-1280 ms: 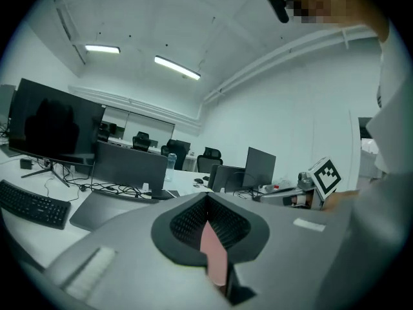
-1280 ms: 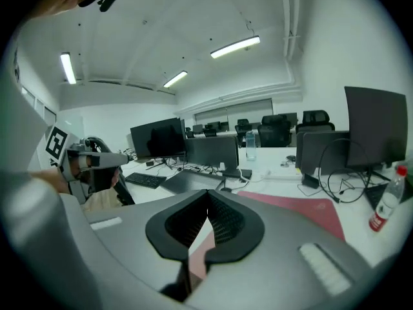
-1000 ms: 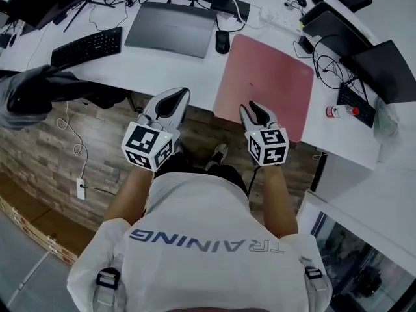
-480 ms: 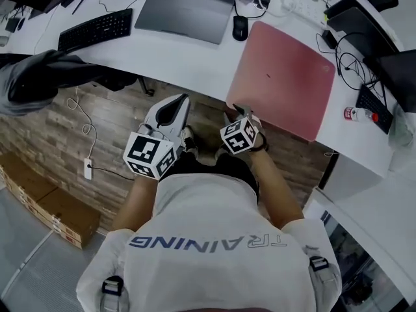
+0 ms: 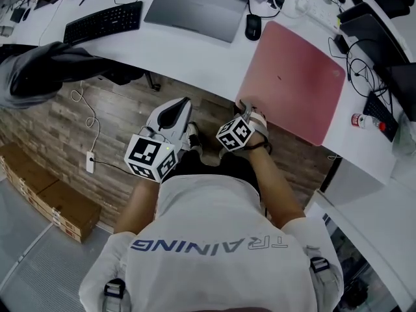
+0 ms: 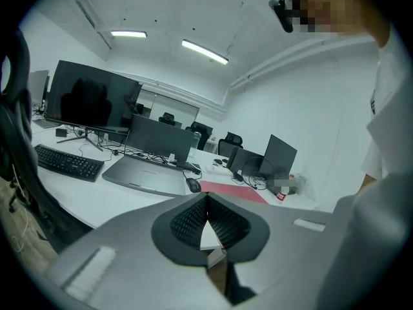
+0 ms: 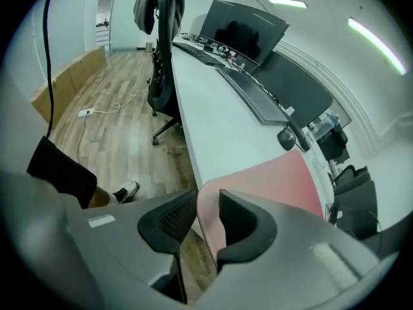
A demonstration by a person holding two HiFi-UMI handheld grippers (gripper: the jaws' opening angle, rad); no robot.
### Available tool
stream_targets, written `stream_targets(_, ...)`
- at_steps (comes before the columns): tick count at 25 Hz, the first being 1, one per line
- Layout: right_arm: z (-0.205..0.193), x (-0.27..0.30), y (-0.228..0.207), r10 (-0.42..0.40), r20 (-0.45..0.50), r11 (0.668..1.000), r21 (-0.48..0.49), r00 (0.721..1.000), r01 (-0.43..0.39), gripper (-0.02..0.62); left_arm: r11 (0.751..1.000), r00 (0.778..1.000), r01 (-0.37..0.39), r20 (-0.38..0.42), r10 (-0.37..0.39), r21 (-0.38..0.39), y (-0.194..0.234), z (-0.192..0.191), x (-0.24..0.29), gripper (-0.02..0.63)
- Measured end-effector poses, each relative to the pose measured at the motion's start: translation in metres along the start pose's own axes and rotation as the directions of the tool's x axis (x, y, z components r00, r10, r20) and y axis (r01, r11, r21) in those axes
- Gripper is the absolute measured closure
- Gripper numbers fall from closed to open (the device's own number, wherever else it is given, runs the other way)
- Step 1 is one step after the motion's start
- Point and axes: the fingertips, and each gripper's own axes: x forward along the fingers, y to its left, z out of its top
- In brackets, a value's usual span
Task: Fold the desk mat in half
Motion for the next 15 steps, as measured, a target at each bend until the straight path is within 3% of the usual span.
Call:
stream_targets(2,0.0,0.0,0.003,-0.025,-0.002,1.0,-0.003,1.0,0.025,0.476,1.0,1.0,0.005,-0.004,-0.005,-0.001,0.002,0.0,-0.002,0.606)
stream_targets(6,0.001,-0.007,-0.002,0.043,0.015,0.993,0.107,0.999,-0.045,0.513,1.0,1.0,0.026,-0.007,-0.026,0.005,-0.003,0.003,0.002,0.606)
stream_targets(7,0.002,-0.01,-0.004,0.047,0.018,0.991,0.123,0.999,-0.049,0.558,0.999,0.999,0.035,-0.007,-0.035,0.009,-0.005,0.004,0.003,0.606)
stream_targets(10,0.003,-0.016,-0.01,0.035,0.033,0.983,0.179,0.999,-0.04,0.565,0.998,0.998,0.059,-0.007,-0.059,0.023,-0.011,0.008,0.007,0.606)
stream_targets(15,-0.003,-0.038,-0.033,0.014,0.118,0.923,0.38,0.993,-0.058,0.566,0.993,0.994,0.108,-0.011,-0.107,0.049,-0.031,0.014,0.016,0.606)
